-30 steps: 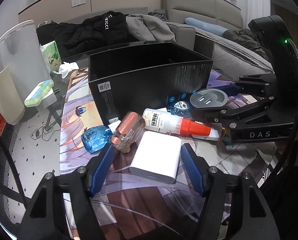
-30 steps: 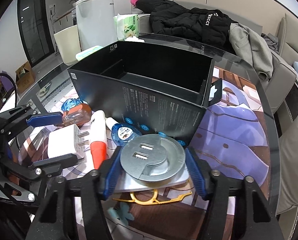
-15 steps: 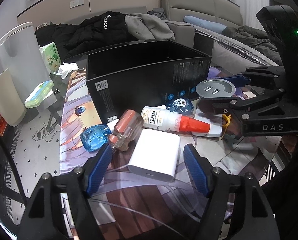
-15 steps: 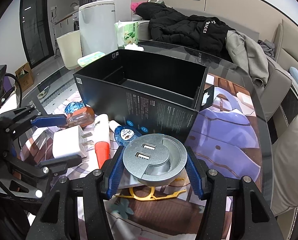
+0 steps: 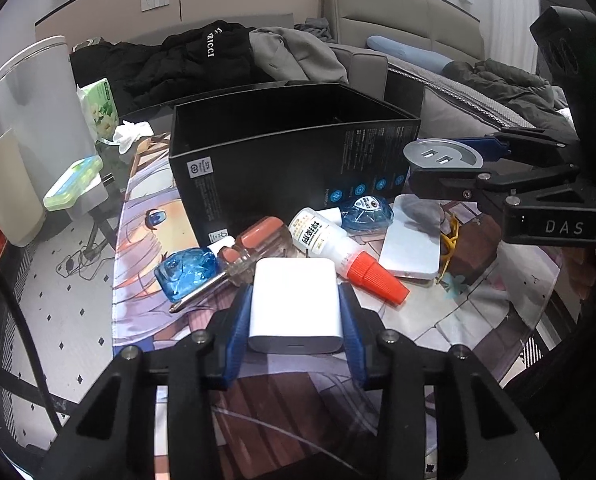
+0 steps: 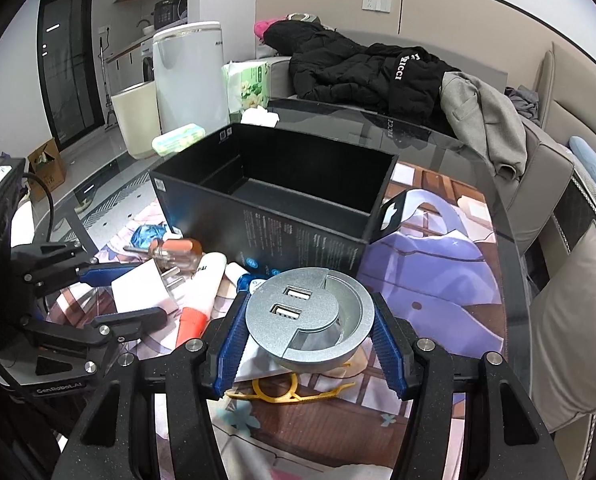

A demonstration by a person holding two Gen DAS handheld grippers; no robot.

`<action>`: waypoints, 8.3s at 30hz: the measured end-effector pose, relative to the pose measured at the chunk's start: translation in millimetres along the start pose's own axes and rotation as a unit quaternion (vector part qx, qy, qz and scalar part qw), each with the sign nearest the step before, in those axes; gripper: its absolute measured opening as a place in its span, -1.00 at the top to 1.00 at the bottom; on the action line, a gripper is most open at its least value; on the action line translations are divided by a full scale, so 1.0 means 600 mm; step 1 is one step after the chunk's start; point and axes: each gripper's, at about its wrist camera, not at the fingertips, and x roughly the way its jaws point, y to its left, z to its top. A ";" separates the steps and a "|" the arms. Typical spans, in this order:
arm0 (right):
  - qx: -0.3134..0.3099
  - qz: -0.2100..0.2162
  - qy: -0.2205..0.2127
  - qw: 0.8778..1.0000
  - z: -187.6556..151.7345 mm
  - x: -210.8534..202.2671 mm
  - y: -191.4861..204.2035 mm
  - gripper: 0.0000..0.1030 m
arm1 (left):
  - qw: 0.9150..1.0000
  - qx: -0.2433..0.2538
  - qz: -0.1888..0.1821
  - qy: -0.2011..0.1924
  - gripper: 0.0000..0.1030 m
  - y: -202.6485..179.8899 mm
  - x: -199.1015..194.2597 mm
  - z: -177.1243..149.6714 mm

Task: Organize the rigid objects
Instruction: 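Close the left tool on the white charger cube, then carry the grey socket with the right tool while the left tool carries the charger into the box, then open the right tool inside the box while the left tool releases the charger there, then lift both open tools out of the black box, then grasp the white power bank with the right tool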

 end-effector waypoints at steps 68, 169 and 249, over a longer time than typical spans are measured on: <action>0.030 0.019 -0.114 0.993 0.114 0.004 -0.019 -0.13 | 0.992 -0.029 0.048 -0.117 0.22 0.077 0.011 0.181; -0.010 -0.013 0.006 1.000 -0.011 0.004 -0.018 -0.99 | 0.999 0.022 0.033 -0.030 -1.00 0.055 0.011 0.069; -0.043 0.046 0.040 0.997 -0.007 0.010 0.013 -0.74 | 0.997 0.068 -0.021 0.019 -1.00 0.039 0.018 0.059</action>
